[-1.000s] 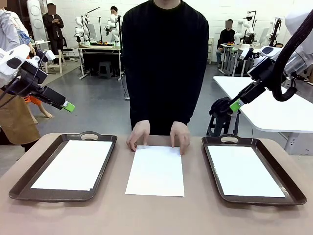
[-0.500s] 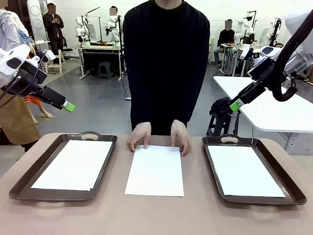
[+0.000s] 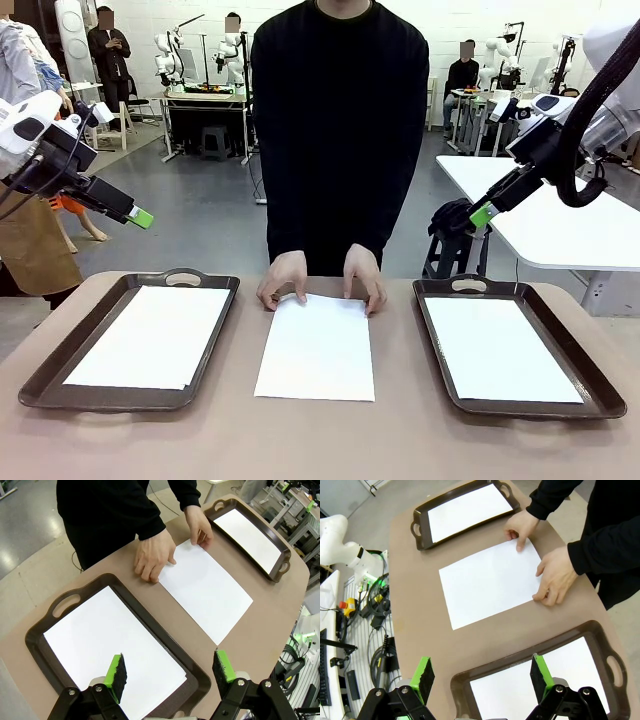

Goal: Sort the A4 documents.
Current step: Receive the A4 Paper.

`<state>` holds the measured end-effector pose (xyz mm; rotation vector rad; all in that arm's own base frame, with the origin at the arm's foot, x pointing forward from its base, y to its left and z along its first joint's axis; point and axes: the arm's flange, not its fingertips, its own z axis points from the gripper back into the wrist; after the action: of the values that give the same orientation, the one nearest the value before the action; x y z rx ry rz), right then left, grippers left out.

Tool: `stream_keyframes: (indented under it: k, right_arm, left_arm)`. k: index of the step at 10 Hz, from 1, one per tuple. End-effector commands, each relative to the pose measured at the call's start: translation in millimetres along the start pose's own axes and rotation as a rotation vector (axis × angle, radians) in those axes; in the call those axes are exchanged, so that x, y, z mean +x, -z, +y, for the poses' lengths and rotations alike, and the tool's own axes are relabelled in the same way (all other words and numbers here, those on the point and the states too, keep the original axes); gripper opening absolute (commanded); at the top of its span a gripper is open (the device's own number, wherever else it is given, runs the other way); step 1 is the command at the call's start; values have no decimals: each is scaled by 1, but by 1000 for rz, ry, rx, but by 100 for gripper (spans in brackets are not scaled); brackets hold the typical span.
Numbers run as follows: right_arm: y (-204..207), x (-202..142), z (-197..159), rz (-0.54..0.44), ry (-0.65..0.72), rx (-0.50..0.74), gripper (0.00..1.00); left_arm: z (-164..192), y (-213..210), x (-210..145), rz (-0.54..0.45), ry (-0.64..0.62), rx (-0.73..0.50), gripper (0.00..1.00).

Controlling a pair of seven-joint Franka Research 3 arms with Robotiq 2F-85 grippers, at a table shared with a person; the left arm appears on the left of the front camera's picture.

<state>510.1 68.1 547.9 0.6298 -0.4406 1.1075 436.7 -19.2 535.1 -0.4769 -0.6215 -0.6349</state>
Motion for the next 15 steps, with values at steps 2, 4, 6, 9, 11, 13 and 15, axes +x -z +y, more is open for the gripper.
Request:
stream_keyframes:
  k: [2, 4, 6, 9, 11, 13, 15]
  right_arm:
    - [0, 0, -1, 0, 1, 0, 100]
    - [0, 0, -1, 0, 1, 0, 100]
    - [0, 0, -1, 0, 1, 0, 100]
    - [0, 0, -1, 0, 1, 0, 100]
    - [0, 0, -1, 0, 1, 0, 100]
    - [0, 0, -1, 0, 1, 0, 100]
    - [0, 0, -1, 0, 1, 0, 100]
  left_arm:
    - [0, -1, 0, -4, 5, -11, 90]
    - [0, -1, 0, -4, 5, -11, 90]
    - [0, -1, 0, -4, 5, -11, 90]
    - [0, -1, 0, -4, 5, -11, 90]
    - [0, -1, 0, -4, 5, -11, 90]
    - [0, -1, 0, -4, 5, -11, 90]
    - [0, -1, 0, -4, 5, -11, 90]
